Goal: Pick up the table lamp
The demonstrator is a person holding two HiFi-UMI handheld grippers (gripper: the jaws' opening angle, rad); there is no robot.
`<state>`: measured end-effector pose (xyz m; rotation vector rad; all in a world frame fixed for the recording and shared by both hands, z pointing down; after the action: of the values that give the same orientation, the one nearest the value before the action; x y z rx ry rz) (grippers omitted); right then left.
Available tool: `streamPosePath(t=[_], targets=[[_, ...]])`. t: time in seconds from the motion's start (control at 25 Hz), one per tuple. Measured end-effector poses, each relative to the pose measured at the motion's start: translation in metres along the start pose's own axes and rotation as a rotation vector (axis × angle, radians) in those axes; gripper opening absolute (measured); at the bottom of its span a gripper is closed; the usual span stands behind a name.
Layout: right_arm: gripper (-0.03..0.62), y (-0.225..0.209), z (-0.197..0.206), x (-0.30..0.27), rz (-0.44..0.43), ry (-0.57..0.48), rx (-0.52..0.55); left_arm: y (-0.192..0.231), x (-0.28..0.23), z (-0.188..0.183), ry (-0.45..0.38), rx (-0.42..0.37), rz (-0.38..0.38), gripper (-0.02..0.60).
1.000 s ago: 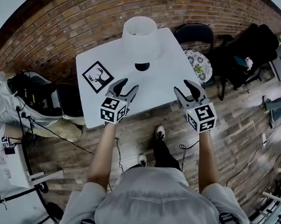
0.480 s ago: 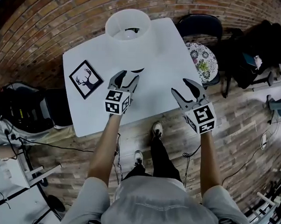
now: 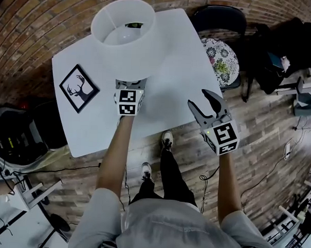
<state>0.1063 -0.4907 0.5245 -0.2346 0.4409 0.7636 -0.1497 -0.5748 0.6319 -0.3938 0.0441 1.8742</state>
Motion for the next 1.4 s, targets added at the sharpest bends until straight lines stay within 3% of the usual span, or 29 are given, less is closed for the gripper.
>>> streamPosePath(t=[0.36,0.48,0.64,0.88,1.16,1.4], targets=[[0.230,-0.013,0.024,0.004,0.020,0.042,-0.028,0.009,-0.035,0.006,-0.009,-0.008,-0.021,0.244],[0.230,-0.013,0.029,0.005,0.021,0.049,-0.038,0.014,-0.043,-0.003,-0.054,0.024,-0.028,0.178],[0.232,-0.012,0.033,0.001,0.017,0.054,-0.054,0.016,-0.045,-0.002,-0.072,0.043,-0.028,0.172],[0.232,-0.001,0.040,-0.005,-0.008,0.063,-0.070,0.012,-0.038,-0.004,0.010,0.010,0.018,0.166],[0.236,0.022,0.052,-0.016,-0.119,0.050,-0.250,-0.003,0.001,-0.007,0.030,0.047,0.082,0.163],[0.239,0.057,0.077,-0.037,-0.310,0.043,-0.593,-0.019,0.049,-0.028,-0.020,0.039,0.164,0.161]])
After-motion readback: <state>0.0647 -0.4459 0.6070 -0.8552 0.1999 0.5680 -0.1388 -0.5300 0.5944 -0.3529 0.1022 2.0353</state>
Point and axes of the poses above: the fingertips, and each gripper's own axes: x backward along the fingers, y to its left, z out of its underside, the point moved 6 cm from there along x, backward along the fingers, and after that the axes turned 8 degrees about -x, right-handed, at the moved point
